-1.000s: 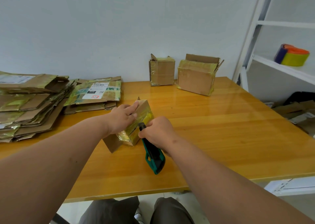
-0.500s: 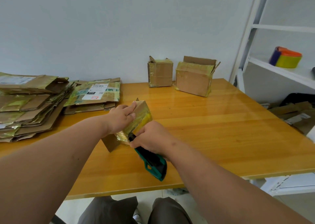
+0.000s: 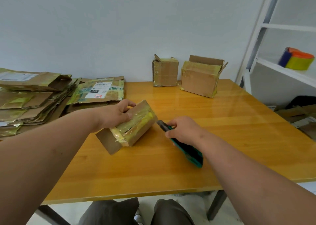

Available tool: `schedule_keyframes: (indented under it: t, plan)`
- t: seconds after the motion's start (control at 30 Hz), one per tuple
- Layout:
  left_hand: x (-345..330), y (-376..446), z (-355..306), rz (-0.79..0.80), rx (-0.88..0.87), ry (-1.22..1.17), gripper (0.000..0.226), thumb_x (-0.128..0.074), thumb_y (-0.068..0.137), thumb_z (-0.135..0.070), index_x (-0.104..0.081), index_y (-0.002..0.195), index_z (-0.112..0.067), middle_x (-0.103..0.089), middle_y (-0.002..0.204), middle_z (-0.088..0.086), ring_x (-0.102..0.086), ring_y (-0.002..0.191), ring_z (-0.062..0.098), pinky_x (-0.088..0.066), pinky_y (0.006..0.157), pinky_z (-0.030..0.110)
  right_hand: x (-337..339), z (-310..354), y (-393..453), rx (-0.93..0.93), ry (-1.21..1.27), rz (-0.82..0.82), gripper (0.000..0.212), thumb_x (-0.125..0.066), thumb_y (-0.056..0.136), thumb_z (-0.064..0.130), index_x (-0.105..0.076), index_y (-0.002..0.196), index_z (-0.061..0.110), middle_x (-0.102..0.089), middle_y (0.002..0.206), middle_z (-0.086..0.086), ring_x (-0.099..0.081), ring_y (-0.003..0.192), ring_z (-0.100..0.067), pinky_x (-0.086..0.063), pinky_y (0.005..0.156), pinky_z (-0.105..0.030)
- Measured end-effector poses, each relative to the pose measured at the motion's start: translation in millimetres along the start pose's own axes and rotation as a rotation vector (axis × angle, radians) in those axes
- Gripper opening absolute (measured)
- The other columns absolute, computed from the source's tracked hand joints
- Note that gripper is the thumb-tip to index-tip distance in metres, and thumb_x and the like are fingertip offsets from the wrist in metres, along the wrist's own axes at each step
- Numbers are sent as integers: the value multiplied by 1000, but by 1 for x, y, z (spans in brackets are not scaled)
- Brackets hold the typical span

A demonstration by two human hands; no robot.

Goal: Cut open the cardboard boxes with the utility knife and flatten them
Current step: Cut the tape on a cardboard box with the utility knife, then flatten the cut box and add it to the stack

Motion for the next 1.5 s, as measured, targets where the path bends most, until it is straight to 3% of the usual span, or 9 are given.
schedule_keyframes:
  t: [0.13,0.27,0.43,0.57,0.67,0.77,0.93,1.23,1.5]
  plan:
    - [6,5,1,-26,3,141,37,-41,104,-22,-36,139,-34,-51,130,-6,-55,110,20,-45,90,36,-8,-7,14,-40,-344,-104,32,-49,97,18,-62,126,22,-62,105,-4,-60,92,-25,-51,74,-36]
    - [1,8,3,-82,1,323,44,-37,104,-31,-27,148,-32,-52,132,3,-52,111,22,-41,93,35,-13,0,16,-20,-571,-242,40,-43,96,22,-52,135,24,-44,135,-5,-38,124,-30,-32,104,-43]
    - [-4,8,4,-37,-85,412,75,-54,90,-56,-16,152,-35,-41,141,-4,-47,115,16,-41,100,34,-25,23,23,185,-293,-318,39,-42,99,32,-53,135,22,-48,124,-2,-47,115,-24,-37,98,-42]
    - [-2,6,-1,42,-86,489,88,-58,88,-56,-4,154,-37,-13,154,-13,-32,132,18,-34,103,30,-35,34,34,110,-81,-199,54,-35,98,60,-48,134,21,-45,119,-2,-53,104,-26,-47,94,-49]
    - [3,7,0,61,-68,577,82,-50,91,-59,0,153,-40,-12,151,-11,-20,136,21,-28,112,39,-36,37,39,54,-4,-192,64,-43,92,68,-46,131,18,-42,123,-5,-54,104,-28,-50,91,-48]
    - [4,10,0,71,-75,596,70,-39,97,-54,0,154,-38,-16,147,-8,-21,133,21,-23,113,36,-36,37,39,44,143,-149,65,-54,92,61,-41,137,16,-37,132,-8,-51,108,-27,-49,89,-41]
    - [1,11,2,39,-130,534,66,-41,99,-49,-7,154,-37,-23,141,-9,-28,122,14,-26,105,28,-39,32,37,72,241,-141,62,-57,96,48,-34,144,17,-31,139,-9,-46,106,-23,-41,83,-33]
    - [-1,9,5,-54,-209,472,58,-52,96,-44,-27,147,-34,-38,123,-12,-41,105,11,-39,99,35,-44,36,35,-42,400,-160,54,-62,91,35,-36,134,16,-30,132,-7,-48,95,-23,-41,75,-34]
    - [-6,7,2,-76,-258,499,51,-49,98,-39,-26,143,-47,-42,120,-7,-43,108,16,-37,92,33,-55,47,39,-167,435,-258,47,-55,91,29,-33,128,10,-29,119,-8,-44,91,-27,-41,78,-38]
Point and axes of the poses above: each hand's wrist, its own y-axis towards the middle knuckle, its own x-axis out of the back of the hand, z = x × y, the point moved 2 cm from there along y, towards the middle knuckle
